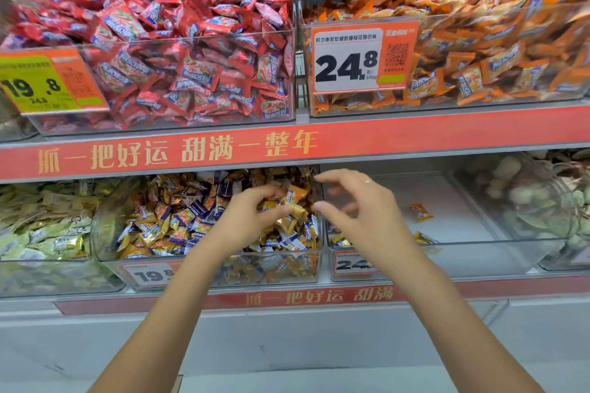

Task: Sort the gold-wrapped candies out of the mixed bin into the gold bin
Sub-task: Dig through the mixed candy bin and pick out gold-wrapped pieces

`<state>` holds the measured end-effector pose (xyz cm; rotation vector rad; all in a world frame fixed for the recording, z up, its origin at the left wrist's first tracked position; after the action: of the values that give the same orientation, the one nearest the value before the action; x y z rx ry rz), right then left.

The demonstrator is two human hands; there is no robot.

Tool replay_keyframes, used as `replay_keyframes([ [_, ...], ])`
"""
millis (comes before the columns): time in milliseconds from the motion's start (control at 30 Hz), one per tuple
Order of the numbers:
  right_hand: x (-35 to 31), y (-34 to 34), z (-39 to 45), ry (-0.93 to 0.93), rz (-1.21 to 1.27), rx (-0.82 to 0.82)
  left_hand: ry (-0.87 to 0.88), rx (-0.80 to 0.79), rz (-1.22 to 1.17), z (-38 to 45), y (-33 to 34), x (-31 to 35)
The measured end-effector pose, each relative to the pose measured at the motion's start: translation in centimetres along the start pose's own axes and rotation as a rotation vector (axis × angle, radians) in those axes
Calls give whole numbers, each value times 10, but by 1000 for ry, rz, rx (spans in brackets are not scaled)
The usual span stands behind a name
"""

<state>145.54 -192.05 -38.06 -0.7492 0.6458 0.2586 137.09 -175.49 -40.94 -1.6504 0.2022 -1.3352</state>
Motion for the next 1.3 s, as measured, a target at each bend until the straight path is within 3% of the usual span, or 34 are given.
replay_keyframes([
  [133, -10, 42, 10, -90, -81, -261, 44, 13, -76, -10, 5, -6],
  [267, -2, 62, 18, -50, -253, -330, 55, -19, -146, -7, 3, -11],
  [367, -1, 57, 20, -21, -185, -219, 60, -41, -146, -4, -1, -13],
  [567, 33, -3, 14, 253, 147, 186, 48, 0, -189, -8, -7, -21],
  [667, 66, -27, -3, 397, 50, 295, 20, 32, -181, -10, -5, -23],
  [767, 91, -24, -12, 523, -282, 66, 24, 75, -170, -10, -2, -21],
  [833, 94, -12, -15, 533, -330, -93, 27, 90, -162, -11, 2, -18],
  [933, 57, -11, -7, 336, -273, 48, 49, 82, -151, -11, 7, -13],
  [1000, 23, -4, -2, 151, -63, 105, 42, 84, -162, -11, 7, -11],
  [1100, -11, 31, -1, 14, 96, -99, -1, 98, -243, -9, 3, -14],
  [1200, -11, 58, 2, 57, 3, -250, -14, 71, -325, -10, 3, -15],
  [1300, -9, 68, 10, 87, -89, -278, -16, 44, -374, -10, 3, -18],
])
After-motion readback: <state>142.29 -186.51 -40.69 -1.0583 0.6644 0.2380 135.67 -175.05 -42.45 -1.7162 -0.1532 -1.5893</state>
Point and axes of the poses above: each hand's wrist, its own z-axis towards the middle knuckle, its own y-axis out of the palm, x = y × z, the point moved 6 cm from there along z, towards the middle knuckle, and after that the axes turned 7 degrees about -y, right-handed, at the moved point
